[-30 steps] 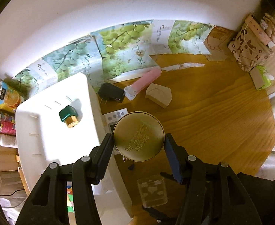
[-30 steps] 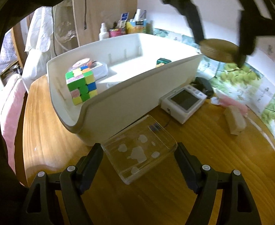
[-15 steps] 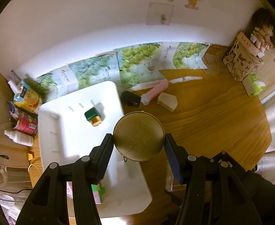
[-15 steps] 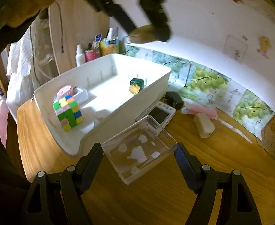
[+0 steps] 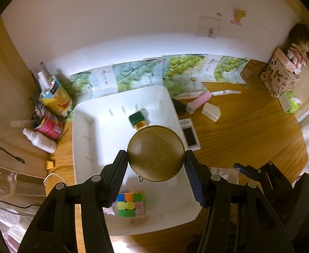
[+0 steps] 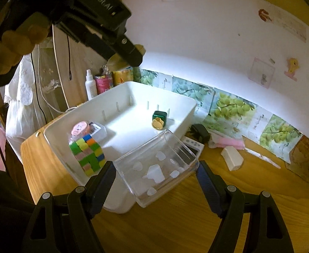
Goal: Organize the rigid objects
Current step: 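Release the gold tin into the tray with the left tool while the right releases the clear box, then withdraw both open tools from the tray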
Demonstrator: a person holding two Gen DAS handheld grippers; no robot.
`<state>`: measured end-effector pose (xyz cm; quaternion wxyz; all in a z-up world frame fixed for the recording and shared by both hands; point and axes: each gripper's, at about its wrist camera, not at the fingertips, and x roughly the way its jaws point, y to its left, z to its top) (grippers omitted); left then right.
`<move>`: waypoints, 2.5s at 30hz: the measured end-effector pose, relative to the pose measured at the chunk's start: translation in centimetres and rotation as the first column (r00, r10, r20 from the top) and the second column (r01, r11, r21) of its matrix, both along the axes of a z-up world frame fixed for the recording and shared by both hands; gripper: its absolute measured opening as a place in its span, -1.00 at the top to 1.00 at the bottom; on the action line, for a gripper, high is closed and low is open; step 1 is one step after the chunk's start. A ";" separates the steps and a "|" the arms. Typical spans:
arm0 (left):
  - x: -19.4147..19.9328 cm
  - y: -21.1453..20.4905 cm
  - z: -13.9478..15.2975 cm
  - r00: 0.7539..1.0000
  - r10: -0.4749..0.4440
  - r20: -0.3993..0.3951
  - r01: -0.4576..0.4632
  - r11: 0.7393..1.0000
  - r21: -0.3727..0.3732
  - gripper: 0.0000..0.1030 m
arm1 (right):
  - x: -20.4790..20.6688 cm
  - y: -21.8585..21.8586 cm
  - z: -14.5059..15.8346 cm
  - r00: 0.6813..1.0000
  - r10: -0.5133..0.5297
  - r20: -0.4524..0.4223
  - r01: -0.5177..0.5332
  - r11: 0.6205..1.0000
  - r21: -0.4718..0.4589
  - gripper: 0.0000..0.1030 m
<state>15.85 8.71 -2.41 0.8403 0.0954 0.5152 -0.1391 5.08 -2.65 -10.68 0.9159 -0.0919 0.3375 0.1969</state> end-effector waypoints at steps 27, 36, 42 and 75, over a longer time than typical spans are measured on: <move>-1.4 9.6 -4.1 0.990 0.121 -0.071 -0.125 0.990 -0.065 -0.15 | 0.3 7.5 -0.7 0.998 0.028 -0.062 -0.029 0.999 -0.013 -0.52; -2.0 10.4 -3.9 0.987 0.150 -0.062 -0.157 0.979 -0.131 -0.52 | -0.1 7.7 -0.6 0.996 0.031 -0.079 -0.033 0.999 -0.016 -0.57; -2.4 10.4 -3.6 0.982 0.183 -0.042 -0.186 0.976 -0.113 -0.53 | -0.1 7.4 -0.5 0.996 0.028 -0.080 -0.028 1.000 -0.006 -0.58; -6.9 -4.2 -3.8 0.972 0.233 0.017 -0.233 0.973 -0.007 -0.53 | -0.1 -9.5 0.3 0.994 -0.020 -0.108 0.024 0.999 0.039 -0.58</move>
